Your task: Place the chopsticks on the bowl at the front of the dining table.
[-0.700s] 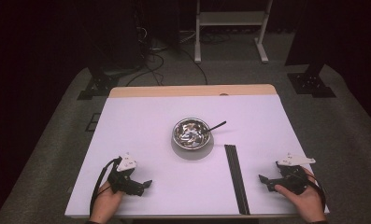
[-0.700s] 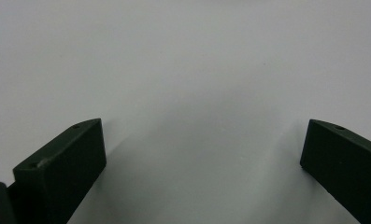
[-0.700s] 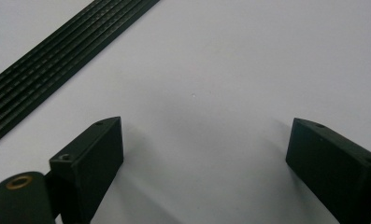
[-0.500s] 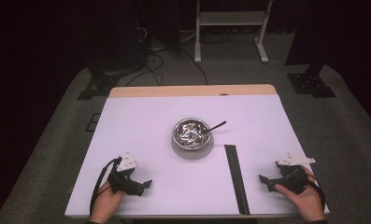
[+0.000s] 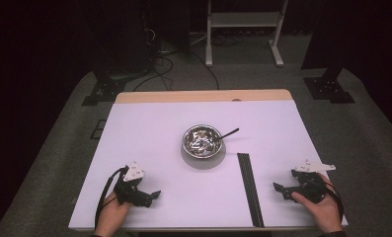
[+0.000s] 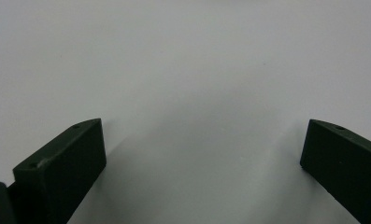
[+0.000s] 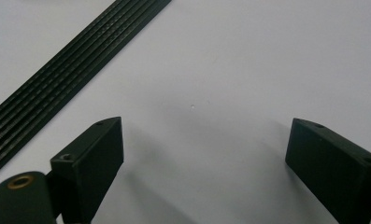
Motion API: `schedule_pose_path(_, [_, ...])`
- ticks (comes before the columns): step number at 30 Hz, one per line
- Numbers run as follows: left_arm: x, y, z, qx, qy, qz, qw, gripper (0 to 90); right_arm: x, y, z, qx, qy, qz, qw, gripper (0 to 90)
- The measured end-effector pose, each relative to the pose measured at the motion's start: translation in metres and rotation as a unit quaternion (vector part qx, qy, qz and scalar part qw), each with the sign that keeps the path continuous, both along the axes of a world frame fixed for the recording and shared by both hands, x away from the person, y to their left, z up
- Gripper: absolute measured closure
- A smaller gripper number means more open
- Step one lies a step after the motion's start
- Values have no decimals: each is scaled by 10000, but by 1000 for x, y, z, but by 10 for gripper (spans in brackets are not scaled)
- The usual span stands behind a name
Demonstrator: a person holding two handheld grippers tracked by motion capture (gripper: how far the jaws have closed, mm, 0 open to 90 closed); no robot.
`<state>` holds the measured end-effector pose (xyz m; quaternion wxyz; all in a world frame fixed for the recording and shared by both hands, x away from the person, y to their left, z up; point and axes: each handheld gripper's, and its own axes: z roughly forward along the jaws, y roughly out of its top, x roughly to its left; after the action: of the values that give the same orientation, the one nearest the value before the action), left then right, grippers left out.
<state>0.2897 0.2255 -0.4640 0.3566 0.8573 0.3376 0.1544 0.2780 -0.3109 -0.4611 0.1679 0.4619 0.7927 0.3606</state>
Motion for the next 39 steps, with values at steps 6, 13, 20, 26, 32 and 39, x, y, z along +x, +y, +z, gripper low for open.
schedule_pose_path(6, [0,0,0,3,-2,-3,10000,0,1,0,2,11,-90,5,10000,102])
schedule_pose_path(13, [0,0,0,2,9,-2,10000,0,7,3,6,20,-154,12,9999,103])
schedule_pose_path(20, [0,0,0,0,4,0,10000,0,11,6,8,36,-212,27,9998,103])
schedule_pose_path(26, [0,0,0,0,2,1,10000,0,16,11,11,68,-221,45,9997,103])
schedule_pose_path(32, [0,0,0,-1,0,1,10000,0,21,15,14,63,-257,54,9996,103])
schedule_pose_path(39, [0,0,0,0,2,1,10000,0,26,20,17,53,-227,66,9997,103])
